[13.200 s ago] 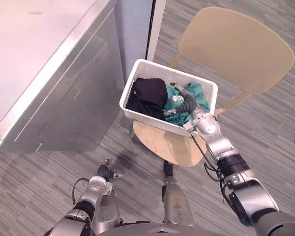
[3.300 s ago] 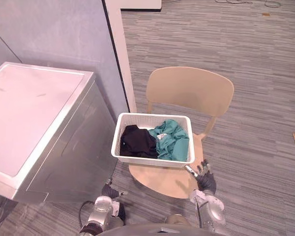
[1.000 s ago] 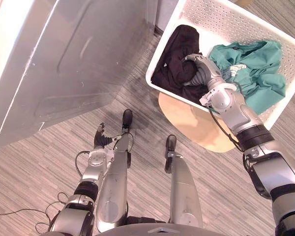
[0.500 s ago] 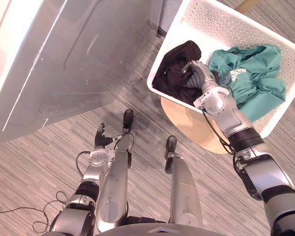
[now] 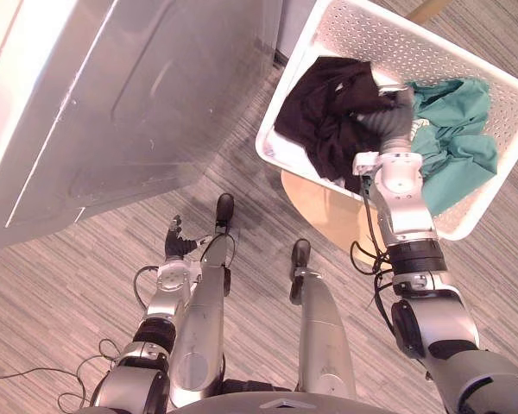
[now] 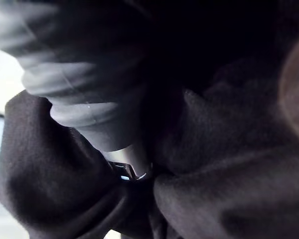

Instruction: Pick up the laundry basket with both hands and put the clothes into the washing machine.

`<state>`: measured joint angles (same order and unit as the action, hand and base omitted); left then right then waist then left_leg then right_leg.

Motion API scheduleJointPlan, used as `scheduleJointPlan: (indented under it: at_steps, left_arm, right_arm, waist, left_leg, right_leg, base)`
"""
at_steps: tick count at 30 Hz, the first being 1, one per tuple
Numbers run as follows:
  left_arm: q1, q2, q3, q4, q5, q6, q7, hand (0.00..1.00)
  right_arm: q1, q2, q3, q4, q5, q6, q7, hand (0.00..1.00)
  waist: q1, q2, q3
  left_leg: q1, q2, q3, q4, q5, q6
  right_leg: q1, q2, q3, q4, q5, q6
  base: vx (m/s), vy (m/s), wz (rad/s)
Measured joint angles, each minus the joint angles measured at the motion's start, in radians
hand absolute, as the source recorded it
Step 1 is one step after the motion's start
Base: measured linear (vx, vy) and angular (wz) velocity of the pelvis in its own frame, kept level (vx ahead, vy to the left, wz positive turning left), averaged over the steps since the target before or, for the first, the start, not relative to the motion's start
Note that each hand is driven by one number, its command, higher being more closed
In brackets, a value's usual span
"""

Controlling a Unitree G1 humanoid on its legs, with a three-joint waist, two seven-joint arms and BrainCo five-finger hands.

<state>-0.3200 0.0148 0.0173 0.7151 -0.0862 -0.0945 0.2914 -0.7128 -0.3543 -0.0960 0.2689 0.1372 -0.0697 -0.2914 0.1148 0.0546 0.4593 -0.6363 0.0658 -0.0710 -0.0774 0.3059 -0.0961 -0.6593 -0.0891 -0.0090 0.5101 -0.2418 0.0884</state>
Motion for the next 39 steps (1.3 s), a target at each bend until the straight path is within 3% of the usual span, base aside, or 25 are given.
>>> scheduleJointPlan:
  at_steps: [1, 4, 6, 10, 15, 19, 26, 33, 39]
  left_arm:
    - [0.000, -0.007, 0.009, 0.000, 0.000, 0.005, 0.005, 0.00]
    - [0.000, -0.026, 0.020, 0.000, 0.000, 0.014, 0.014, 0.00]
    - [0.002, -0.030, 0.020, 0.000, 0.000, 0.021, 0.021, 0.00]
    - [0.020, -0.039, 0.011, -0.001, 0.000, 0.027, 0.028, 0.00]
    - [0.070, -0.047, -0.022, -0.010, 0.002, 0.038, 0.028, 0.00]
    - [0.122, -0.051, -0.079, -0.059, 0.002, 0.044, 0.008, 0.00]
    - [0.215, -0.033, -0.188, -0.290, -0.055, 0.033, -0.037, 0.00]
    - [0.237, -0.033, -0.197, -0.623, -0.188, -0.005, -0.045, 0.00]
    - [0.188, -0.022, -0.199, -0.704, -0.219, -0.036, -0.045, 0.00]
  right_arm:
    - [0.003, 0.022, -0.022, -0.023, 0.031, -0.005, -0.016, 1.00]
    - [0.047, 0.089, -0.029, -0.137, 0.260, -0.057, -0.050, 1.00]
    - [0.079, 0.124, -0.024, -0.208, 0.324, -0.089, -0.052, 1.00]
    - [0.115, 0.171, -0.008, -0.280, 0.437, -0.145, -0.052, 1.00]
    - [0.222, 0.229, 0.051, -0.342, 0.522, -0.177, -0.042, 1.00]
    - [0.330, 0.282, 0.084, -0.344, 0.598, -0.192, -0.017, 1.00]
    - [0.467, 0.321, 0.081, -0.344, 0.614, -0.192, 0.006, 1.00]
    - [0.522, 0.352, 0.071, -0.414, 0.615, -0.192, 0.023, 1.00]
    - [0.542, 0.355, 0.039, -0.414, 0.615, -0.190, 0.027, 1.00]
  waist:
    - [-0.003, 0.000, 0.000]
    - [-0.008, 0.000, 0.000]
    - [-0.015, 0.000, 0.000]
    - [-0.029, 0.000, -0.001]
    - [-0.035, 0.000, -0.004]
    - [-0.041, 0.001, -0.058]
    - [-0.063, -0.002, -0.156]
    - [-0.088, -0.003, -0.234]
    - [-0.093, -0.006, -0.293]
  left_leg:
    - [0.005, 0.000, 0.006, 0.000, 0.000, 0.000]
    - [0.041, 0.000, 0.038, 0.000, -0.007, 0.007]
    - [0.063, 0.000, 0.045, 0.000, -0.012, 0.007]
    - [0.104, -0.002, 0.049, 0.000, -0.019, 0.006]
    - [0.175, -0.010, 0.054, 0.000, -0.032, 0.010]
    - [0.206, -0.027, 0.049, 0.000, -0.044, 0.014]
    - [0.305, -0.056, 0.039, 0.000, -0.066, 0.028]
    - [0.385, -0.072, 0.032, 0.000, -0.081, 0.046]
    - [0.451, -0.074, 0.045, -0.001, -0.094, 0.054]
  right_leg:
    - [0.001, -0.001, 0.002, 0.003, 0.000, 0.000]
    - [0.022, -0.002, 0.024, 0.007, 0.000, 0.000]
    - [0.041, -0.003, 0.028, 0.007, 0.000, 0.000]
    - [0.081, -0.007, 0.028, 0.002, -0.001, 0.002]
    - [0.154, -0.015, 0.027, -0.005, -0.008, 0.010]
    - [0.188, -0.031, 0.024, -0.005, -0.022, 0.018]
    - [0.324, -0.053, 0.008, -0.074, -0.024, 0.031]
    - [0.445, -0.066, -0.003, -0.162, 0.000, 0.048]
    - [0.527, -0.069, 0.001, -0.212, 0.019, 0.054]
  base:
    - [-0.02, -0.026, -0.16]
    - [-0.02, -0.023, -0.20]
    - [-0.01, -0.019, -0.11]
    - [0.00, -0.016, -0.03]
    - [0.02, -0.019, -0.03]
    - [0.01, -0.002, 0.05]
    - [0.04, 0.004, 0.05]
    - [0.03, 0.004, 0.01]
    - [-0.02, 0.002, -0.09]
